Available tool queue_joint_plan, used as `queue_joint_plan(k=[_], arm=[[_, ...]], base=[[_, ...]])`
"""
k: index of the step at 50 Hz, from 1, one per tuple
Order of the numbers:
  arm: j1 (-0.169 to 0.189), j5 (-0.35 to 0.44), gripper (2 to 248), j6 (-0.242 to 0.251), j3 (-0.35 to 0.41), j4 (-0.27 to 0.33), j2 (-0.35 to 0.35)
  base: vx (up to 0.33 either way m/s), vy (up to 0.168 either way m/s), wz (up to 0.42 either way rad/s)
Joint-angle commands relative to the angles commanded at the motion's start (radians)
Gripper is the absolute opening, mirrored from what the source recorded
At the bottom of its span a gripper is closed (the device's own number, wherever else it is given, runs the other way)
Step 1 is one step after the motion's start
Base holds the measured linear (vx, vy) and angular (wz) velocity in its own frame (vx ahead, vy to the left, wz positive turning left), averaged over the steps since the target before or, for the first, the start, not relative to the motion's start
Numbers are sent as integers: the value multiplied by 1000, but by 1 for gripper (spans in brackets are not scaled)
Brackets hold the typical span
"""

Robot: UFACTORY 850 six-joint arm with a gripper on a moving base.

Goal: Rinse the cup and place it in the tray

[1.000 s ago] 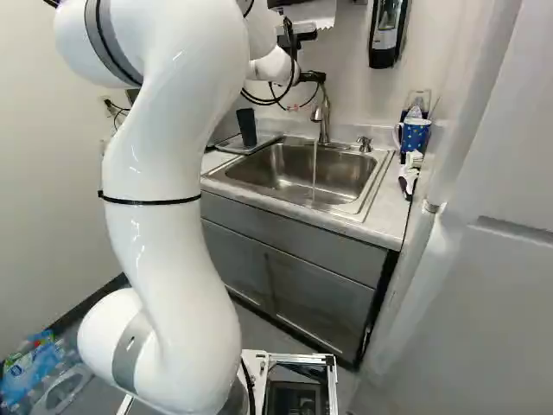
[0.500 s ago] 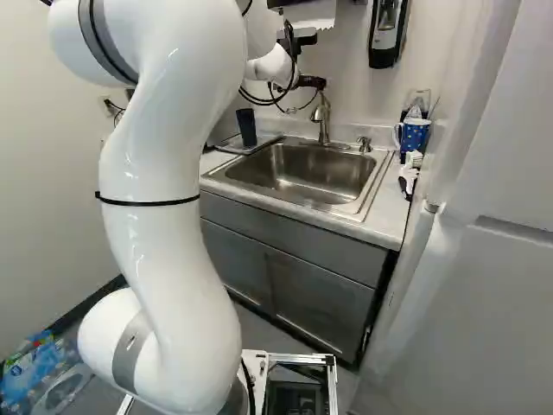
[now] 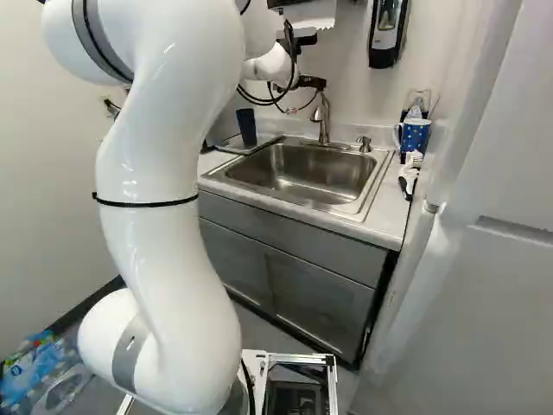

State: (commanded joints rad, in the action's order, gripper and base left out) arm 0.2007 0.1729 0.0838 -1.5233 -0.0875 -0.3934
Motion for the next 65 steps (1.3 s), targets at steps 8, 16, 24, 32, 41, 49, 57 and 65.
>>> queue_joint_plan(k=[8,16,24,32,41,49,57,65], arm=[[2,24,247,0,8,0,7],[11,24,247,0,36,0,31],[24,24,247,0,74,0,63],[37,24,247,0,114,0,97],[52,24,247,0,158,0,136],[66,24,247,0,197,0,171],[77,24,247,0,238,0,208],[86,18,247,0,280,0,247]], base=[[0,0,0],[0,0,0],[0,0,0],[0,0,0],[0,0,0],[0,0,0],[0,0,0],[0,0,0]])
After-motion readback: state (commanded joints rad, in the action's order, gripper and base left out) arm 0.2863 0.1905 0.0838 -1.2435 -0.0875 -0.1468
